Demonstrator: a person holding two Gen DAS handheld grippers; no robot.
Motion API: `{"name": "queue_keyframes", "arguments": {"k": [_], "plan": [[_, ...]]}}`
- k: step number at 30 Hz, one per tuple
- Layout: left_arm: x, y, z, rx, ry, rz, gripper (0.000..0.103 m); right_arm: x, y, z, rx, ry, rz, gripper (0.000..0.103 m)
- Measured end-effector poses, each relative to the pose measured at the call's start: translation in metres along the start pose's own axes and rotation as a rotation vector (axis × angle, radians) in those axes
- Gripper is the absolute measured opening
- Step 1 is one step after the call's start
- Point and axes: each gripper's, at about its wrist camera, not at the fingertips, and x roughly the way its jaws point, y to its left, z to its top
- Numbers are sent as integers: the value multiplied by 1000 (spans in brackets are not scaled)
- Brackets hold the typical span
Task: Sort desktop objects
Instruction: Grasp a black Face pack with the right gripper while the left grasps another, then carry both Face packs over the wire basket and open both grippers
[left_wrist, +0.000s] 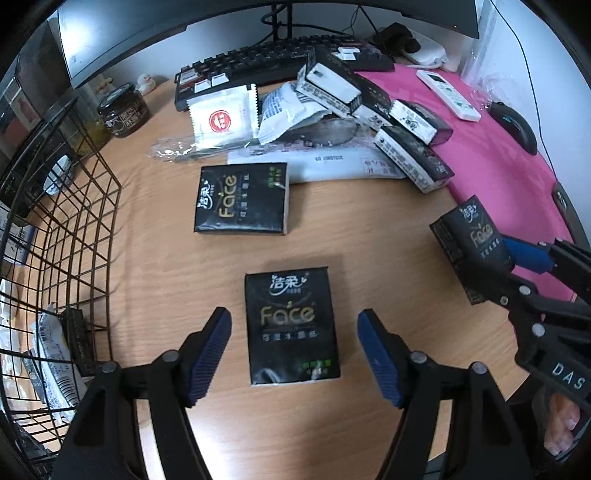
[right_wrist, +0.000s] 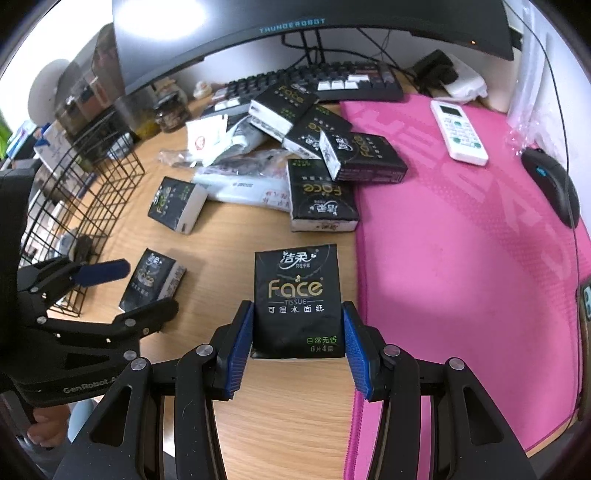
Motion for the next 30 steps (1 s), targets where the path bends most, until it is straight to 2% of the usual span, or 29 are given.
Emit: {"name": "queue_keyframes", "arguments": {"k": [4, 6, 8, 17, 21, 24, 27, 30], "plan": [[3, 3, -1, -2, 4, 4, 75, 2, 0, 0, 4, 3, -2, 47], [4, 4, -1, -2, 7, -1, 69, 3, 1, 0, 5, 5, -3, 47], [6, 5, -2, 2, 18, -3, 55, 3, 2, 0, 3, 6, -1, 47], [0, 3, -4, 17, 12, 1, 52, -1, 7, -1, 1, -1, -2, 47], [-29, 5, -4, 19, -47, -1, 52, -15, 14, 7, -16, -26, 10, 47], [-63, 15, -4, 4, -117, 3, 52, -33, 34, 20, -62, -67, 23, 47], [-101, 39, -5, -36, -192, 16, 52, -53, 72, 37, -133, -109, 80, 47], [-134, 78, -12, -95, -259, 64, 52, -69, 118, 53, -216, -151, 139, 47]]}}
